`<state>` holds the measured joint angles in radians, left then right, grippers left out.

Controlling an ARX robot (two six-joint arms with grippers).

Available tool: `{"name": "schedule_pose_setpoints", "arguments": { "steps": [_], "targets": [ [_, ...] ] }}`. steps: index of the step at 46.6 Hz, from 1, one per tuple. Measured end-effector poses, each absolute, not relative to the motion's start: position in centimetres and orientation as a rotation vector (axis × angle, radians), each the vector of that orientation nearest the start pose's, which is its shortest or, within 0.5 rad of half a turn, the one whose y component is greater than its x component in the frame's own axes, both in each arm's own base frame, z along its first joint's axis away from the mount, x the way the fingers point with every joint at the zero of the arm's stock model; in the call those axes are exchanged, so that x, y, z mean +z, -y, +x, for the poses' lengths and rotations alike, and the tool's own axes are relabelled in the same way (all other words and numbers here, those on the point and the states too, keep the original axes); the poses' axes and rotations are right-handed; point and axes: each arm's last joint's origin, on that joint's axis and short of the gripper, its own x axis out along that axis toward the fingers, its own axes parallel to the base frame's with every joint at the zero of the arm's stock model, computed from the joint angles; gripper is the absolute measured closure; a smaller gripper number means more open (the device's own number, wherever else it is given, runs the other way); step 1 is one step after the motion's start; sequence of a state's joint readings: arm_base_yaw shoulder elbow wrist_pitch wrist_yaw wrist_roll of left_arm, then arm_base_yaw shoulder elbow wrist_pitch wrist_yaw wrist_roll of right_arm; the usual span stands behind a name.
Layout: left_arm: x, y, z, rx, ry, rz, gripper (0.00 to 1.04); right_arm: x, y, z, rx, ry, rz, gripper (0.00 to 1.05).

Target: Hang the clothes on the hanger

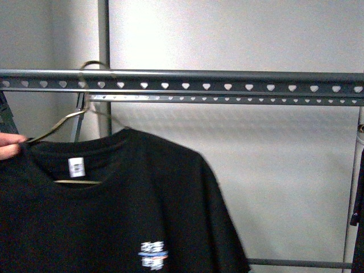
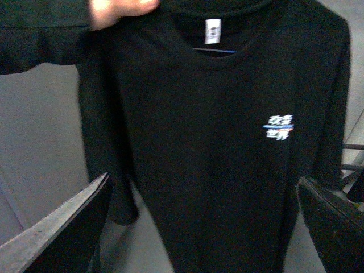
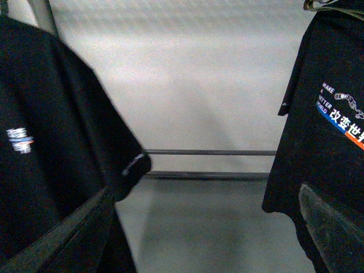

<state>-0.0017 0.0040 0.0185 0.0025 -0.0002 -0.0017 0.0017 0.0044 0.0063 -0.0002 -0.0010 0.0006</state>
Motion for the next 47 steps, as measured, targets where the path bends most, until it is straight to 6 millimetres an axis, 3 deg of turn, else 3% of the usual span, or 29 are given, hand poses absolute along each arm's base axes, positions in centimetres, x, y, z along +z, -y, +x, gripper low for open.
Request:
{"name": "schedule_pose_setpoints", "arguments": {
  "steps": [15, 18, 20, 23, 29, 31, 40, 47],
  "targets": [
    [17.0, 0.0, 9.7, -0.002, 0.017, -0.002, 0.07, 16.5, 0.0, 9.8, 0.003, 0.002, 0.001, 0.07],
    [16.9, 0.0, 9.8, -0.092, -0.022, 0.03, 0.07, 16.5, 0.0, 9.8, 0.002, 0.002, 0.001, 0.07],
    [17.1, 0.0, 10.3, -0.158, -0.063, 0.042, 0.07, 16.5, 0.0, 9.8, 0.003, 0.002, 0.001, 0.07],
    [18.4, -0.4, 11.5, -0.118, -0.108, 0.016, 0.07, 16.5, 0.0, 9.8, 0.003, 0.002, 0.001, 0.07],
    [24.7, -3.2, 18.3, 0.202, -0.136, -0.254, 0.07, 16.5, 0.0, 9.8, 0.002, 0.002, 0.001, 0.07],
    [25.5, -3.7, 20.2, 0.266, -0.13, -0.332, 0.07, 16.5, 0.0, 9.8, 0.003, 0.002, 0.001, 0.07],
    [25.8, -5.5, 28.6, 0.53, -0.199, -0.618, 0.07, 16.5, 0.0, 9.8, 0.003, 0.002, 0.001, 0.07],
    [27.0, -5.8, 34.6, 0.609, -0.144, -0.677, 0.07, 16.5, 0.0, 9.8, 0.003, 0.002, 0.001, 0.07]
  ]
}}
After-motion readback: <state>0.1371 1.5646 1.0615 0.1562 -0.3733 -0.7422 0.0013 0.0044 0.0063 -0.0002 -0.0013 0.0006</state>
